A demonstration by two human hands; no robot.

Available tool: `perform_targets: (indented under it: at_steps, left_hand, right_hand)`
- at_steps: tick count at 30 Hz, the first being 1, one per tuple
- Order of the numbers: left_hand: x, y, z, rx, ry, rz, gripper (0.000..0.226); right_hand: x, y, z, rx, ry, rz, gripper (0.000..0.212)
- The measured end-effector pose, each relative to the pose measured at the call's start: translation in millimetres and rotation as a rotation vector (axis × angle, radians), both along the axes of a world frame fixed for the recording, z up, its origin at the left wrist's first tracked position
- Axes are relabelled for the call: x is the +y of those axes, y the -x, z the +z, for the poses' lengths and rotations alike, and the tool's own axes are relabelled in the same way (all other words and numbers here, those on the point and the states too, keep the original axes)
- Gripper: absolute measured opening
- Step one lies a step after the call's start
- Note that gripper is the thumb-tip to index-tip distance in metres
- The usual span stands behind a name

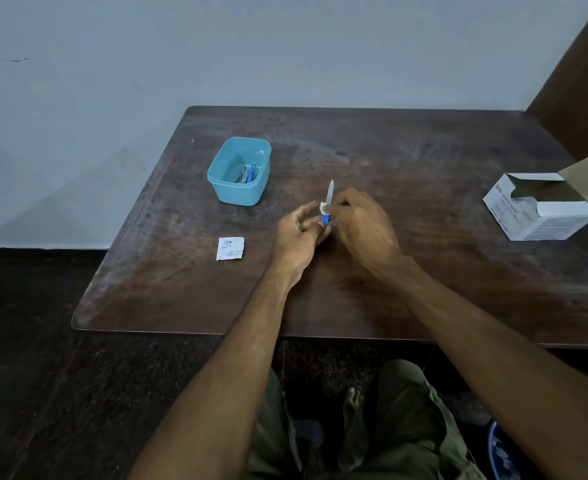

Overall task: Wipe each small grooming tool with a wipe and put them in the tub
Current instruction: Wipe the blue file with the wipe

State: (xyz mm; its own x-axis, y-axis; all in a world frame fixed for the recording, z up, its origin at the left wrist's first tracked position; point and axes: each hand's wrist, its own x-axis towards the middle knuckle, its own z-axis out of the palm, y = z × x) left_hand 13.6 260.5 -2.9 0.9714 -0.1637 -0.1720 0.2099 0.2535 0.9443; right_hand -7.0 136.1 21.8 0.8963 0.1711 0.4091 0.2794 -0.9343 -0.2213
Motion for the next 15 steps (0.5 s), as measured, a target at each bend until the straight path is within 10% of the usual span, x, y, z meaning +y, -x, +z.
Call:
perform_targets:
  at_steps: [15]
  left_hand:
    - [-3.2, 2.4, 0.0, -0.038, -0.013, 0.049, 0.032]
  right_hand:
    - [5.3, 7.1, -5.3, 0.001, 0.011, 0.013, 0.017]
